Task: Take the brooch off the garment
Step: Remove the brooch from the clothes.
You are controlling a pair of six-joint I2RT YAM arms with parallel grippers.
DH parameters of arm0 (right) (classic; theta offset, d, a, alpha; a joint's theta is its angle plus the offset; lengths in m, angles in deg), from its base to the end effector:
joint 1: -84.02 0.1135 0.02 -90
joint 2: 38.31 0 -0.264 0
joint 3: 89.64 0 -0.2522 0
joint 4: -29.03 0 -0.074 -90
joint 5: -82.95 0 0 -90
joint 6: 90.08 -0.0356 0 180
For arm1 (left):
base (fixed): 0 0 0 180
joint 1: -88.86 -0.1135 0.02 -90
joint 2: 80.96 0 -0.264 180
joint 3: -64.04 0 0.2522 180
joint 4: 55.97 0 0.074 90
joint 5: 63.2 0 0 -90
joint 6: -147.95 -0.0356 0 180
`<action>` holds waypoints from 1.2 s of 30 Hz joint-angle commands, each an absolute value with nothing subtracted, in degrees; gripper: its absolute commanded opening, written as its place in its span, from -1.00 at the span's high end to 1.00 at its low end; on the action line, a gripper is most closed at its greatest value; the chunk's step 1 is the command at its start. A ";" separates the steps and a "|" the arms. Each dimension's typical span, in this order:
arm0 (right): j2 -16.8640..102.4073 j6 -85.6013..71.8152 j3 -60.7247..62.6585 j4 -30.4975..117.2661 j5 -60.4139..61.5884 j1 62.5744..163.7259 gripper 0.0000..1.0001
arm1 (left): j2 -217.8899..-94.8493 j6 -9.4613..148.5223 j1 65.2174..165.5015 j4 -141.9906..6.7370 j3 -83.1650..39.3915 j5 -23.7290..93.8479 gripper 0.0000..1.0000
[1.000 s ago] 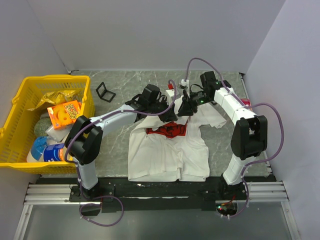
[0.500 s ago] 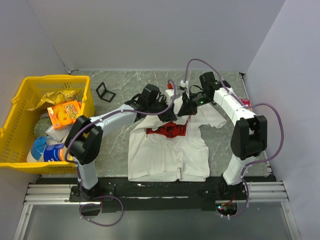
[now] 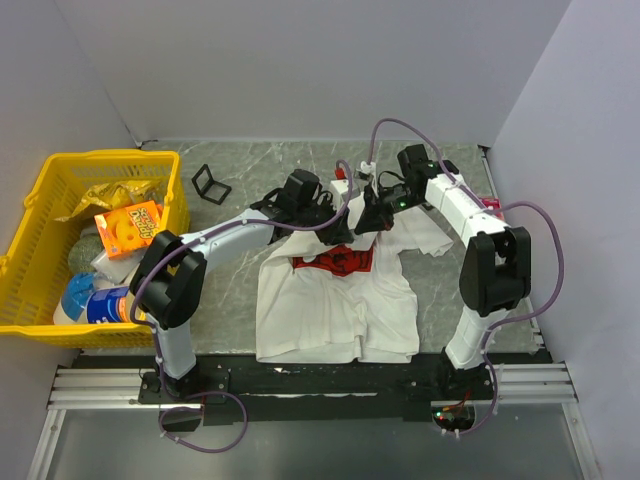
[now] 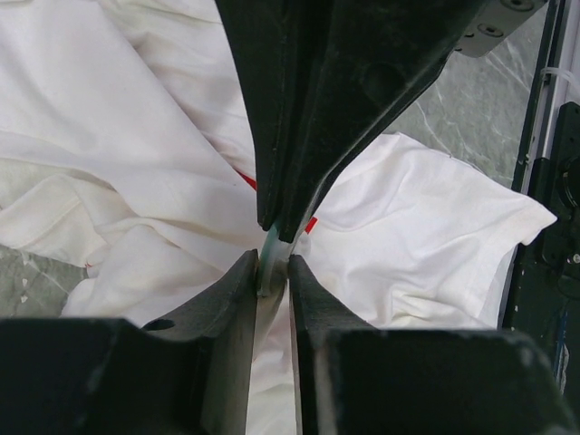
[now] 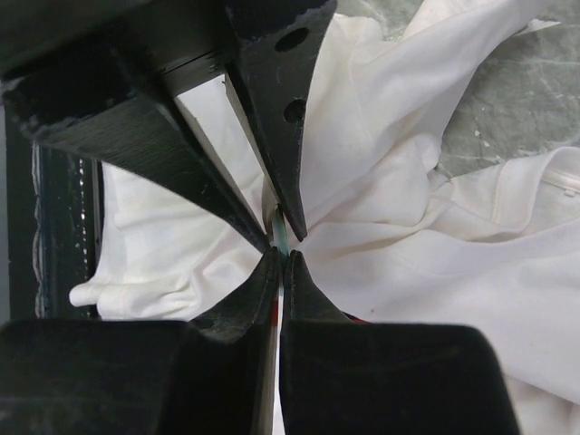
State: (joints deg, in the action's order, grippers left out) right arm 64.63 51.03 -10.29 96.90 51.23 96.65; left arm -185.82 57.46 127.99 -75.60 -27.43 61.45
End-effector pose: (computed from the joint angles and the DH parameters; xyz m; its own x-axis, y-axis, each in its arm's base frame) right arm 0.3472 0.1088 0.2735 -0.2675 -0.4793 -0.8359 -0.9635 0.1224 0.2382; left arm 0.3128 -0.2805 0.2540 -0.4151 0.3468 -0.8411 0.8925 0.3343 -0.3026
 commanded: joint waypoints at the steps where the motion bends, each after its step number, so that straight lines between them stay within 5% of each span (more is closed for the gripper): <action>1: 66.37 48.18 -13.84 97.63 52.10 97.12 1.00 | -185.29 56.90 128.59 -73.86 -27.41 62.92 0.49; 36: 65.84 46.68 -14.45 97.72 52.89 97.03 1.00 | -185.11 56.55 128.59 -74.04 -27.59 61.78 0.36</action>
